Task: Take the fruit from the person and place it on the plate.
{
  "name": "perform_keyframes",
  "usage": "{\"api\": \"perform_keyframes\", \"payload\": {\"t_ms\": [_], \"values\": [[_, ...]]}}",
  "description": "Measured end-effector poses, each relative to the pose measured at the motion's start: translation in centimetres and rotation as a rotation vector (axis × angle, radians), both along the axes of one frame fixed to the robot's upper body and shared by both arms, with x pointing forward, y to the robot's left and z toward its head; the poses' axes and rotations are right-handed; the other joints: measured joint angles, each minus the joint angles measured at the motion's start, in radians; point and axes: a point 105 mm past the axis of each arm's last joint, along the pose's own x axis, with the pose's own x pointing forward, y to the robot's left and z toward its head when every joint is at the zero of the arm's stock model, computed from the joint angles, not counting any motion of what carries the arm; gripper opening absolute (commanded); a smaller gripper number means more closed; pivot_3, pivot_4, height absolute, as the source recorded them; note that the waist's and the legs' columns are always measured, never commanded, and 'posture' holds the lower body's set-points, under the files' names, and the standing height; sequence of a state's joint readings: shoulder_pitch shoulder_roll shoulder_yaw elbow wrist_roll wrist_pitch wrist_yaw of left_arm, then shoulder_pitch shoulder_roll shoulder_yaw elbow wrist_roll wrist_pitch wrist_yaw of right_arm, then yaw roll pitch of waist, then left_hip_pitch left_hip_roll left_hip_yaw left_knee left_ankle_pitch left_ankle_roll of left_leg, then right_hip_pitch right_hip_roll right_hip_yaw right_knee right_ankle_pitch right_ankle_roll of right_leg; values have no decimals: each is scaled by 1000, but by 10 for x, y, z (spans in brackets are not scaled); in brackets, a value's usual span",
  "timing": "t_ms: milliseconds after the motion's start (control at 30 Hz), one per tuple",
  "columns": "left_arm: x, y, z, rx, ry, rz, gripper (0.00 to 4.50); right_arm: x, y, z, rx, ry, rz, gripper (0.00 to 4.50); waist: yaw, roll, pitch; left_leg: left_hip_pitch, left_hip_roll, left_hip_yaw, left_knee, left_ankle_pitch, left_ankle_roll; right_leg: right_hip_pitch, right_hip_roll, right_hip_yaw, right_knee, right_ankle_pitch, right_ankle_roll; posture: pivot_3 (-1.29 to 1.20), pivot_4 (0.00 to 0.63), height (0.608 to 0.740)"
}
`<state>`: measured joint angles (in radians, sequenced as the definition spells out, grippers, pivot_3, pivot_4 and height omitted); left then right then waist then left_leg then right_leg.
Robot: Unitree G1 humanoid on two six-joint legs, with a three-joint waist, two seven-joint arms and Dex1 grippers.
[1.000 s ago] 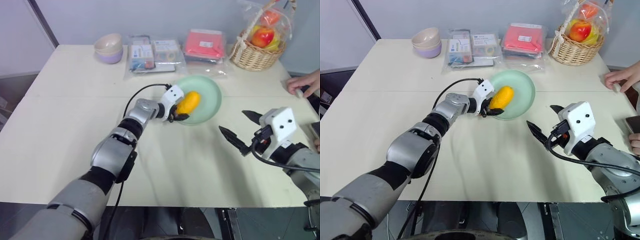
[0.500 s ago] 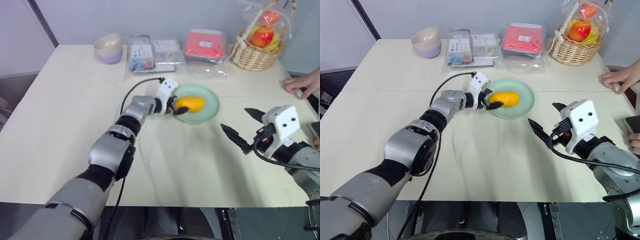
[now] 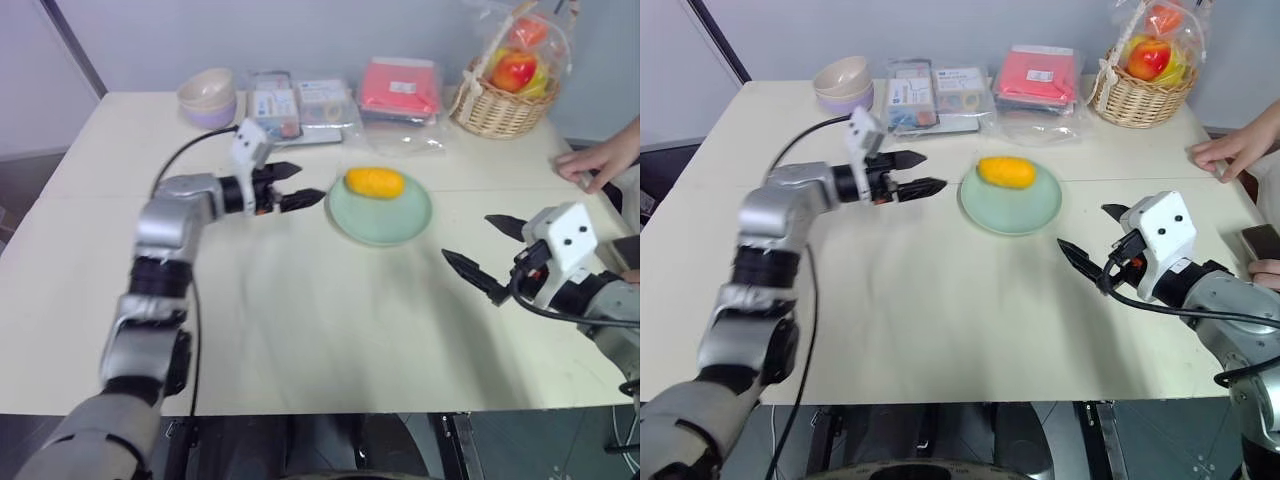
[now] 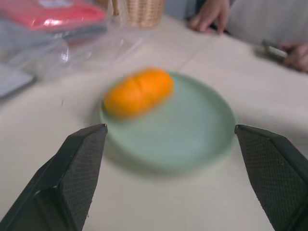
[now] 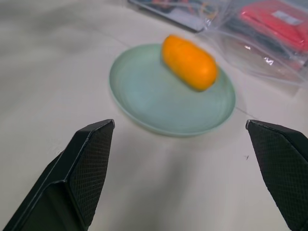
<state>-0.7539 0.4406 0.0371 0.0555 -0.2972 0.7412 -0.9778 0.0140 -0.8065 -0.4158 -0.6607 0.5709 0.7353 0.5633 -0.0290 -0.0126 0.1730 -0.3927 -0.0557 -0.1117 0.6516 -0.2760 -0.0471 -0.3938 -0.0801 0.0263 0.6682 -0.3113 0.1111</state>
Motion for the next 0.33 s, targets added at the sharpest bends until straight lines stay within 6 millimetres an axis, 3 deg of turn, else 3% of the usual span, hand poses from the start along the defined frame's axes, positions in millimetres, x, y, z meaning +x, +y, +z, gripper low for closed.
{"api": "perform_keyframes", "payload": {"t_ms": [133, 333], "values": [[-27, 7, 5, -5, -13, 38, 4428, 4, 1, 3, -4, -5, 27, 4500, 22, 0, 0, 0, 0, 0, 1, -1, 2, 1, -1, -1, -1, 0, 0, 0, 150, 740], [-38, 12, 6, -42, -13, 124, 4428, 7, -2, 3, -12, 10, 42, 4500, 19, 0, 0, 0, -1, 0, 1, -1, 2, 2, -1, -1, -2, 0, 0, 0, 150, 740]]}}
